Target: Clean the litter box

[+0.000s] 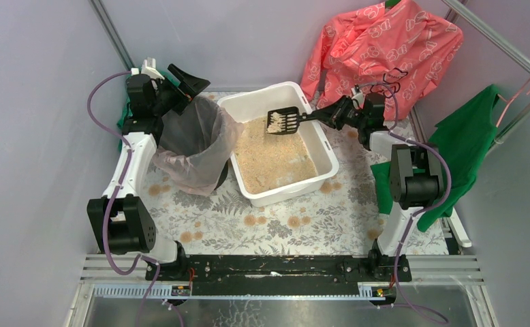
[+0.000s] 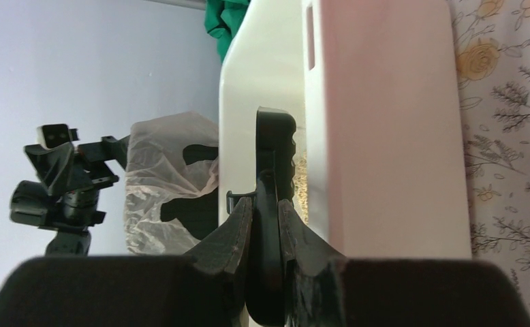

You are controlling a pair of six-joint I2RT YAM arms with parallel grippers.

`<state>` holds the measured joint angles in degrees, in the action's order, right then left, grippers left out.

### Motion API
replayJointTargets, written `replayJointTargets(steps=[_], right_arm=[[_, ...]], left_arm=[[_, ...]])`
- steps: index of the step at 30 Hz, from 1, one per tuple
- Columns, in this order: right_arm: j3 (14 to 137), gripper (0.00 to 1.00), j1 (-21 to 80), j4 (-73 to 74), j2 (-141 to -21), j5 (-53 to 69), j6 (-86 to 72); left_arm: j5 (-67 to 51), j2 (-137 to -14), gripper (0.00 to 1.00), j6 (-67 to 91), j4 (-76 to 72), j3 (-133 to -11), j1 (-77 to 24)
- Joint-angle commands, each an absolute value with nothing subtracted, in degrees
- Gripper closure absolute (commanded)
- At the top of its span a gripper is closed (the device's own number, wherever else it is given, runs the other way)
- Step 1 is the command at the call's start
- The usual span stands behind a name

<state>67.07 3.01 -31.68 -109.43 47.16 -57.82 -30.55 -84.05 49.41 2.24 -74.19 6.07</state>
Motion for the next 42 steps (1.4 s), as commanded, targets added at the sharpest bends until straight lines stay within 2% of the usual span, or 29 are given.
replayJointTargets(steps=[1,8,15,22,28,32,42], right_arm=[[64.62,1.0,1.88,-42.91,-105.03,50.05,-63.55],[64.2,1.0,6.87,-52.07,-108.39,50.35,-71.36],[60.59,1.0,1.25,-49.35,-104.29,49.98,-68.86],[59.95,1.0,8.69,-49.75,-105.28,49.04,-69.63],[57.52,1.0,1.43,-51.98,-103.87,48.29,-70.85],[59.88,1.0,6.38,-51.5,-105.99,50.64,-71.19],[58.63,1.0,3.64,-53.52,-104.62,45.88,-73.26]], left_arm=[[-31.38,-84.22,0.01,49.66,-0.97,-74.67,6.39],[-31.38,-84.88,0.01,50.18,-1.49,-74.84,6.02],[-31.32,-84.4,0.01,49.66,-0.92,-74.59,5.92],[-31.79,-85.22,0.01,51.48,-2.98,-74.01,5.62],[-31.4,-84.65,0.01,50.19,-1.24,-74.58,5.52],[-31.77,-85.48,0.01,51.51,-2.72,-74.19,5.03],[-32.95,-86.15,0.01,54.26,-5.78,-74.76,3.18]])
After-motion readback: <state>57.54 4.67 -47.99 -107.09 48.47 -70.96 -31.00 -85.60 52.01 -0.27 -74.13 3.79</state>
